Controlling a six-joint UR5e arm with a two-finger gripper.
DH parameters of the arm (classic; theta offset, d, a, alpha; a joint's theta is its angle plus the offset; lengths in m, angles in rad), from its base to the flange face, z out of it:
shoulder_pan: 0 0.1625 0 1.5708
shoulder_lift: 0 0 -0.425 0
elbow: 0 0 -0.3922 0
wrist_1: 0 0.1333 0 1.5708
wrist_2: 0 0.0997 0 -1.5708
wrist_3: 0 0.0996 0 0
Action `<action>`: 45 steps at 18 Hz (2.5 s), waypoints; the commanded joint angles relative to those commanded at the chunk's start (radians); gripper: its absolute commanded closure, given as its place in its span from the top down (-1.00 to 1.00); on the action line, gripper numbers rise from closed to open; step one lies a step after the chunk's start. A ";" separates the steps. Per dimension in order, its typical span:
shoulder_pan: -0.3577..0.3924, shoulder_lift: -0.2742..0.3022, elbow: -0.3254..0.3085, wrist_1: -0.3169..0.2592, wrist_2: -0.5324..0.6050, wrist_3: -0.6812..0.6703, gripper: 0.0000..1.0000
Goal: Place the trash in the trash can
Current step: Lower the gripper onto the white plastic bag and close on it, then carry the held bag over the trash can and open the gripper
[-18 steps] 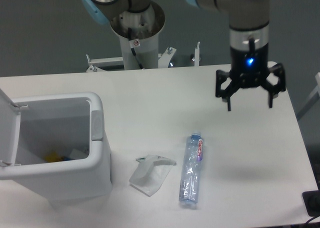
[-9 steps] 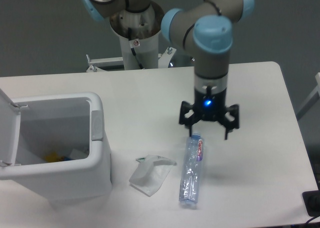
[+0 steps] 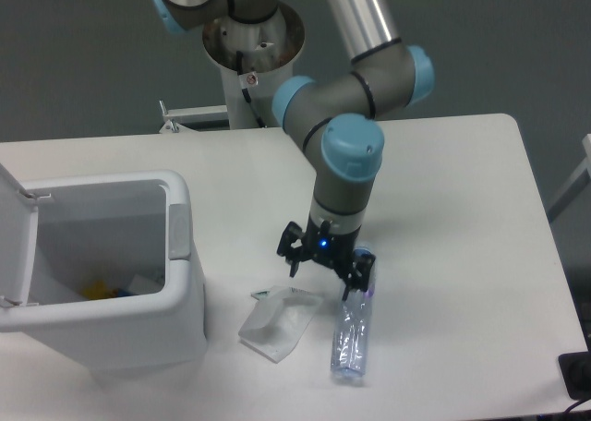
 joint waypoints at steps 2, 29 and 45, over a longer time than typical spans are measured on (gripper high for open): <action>-0.020 -0.024 0.003 0.014 0.002 -0.008 1.00; -0.029 0.037 0.141 0.052 -0.172 -0.305 -1.00; -0.133 0.354 0.181 0.051 -0.279 -0.775 -1.00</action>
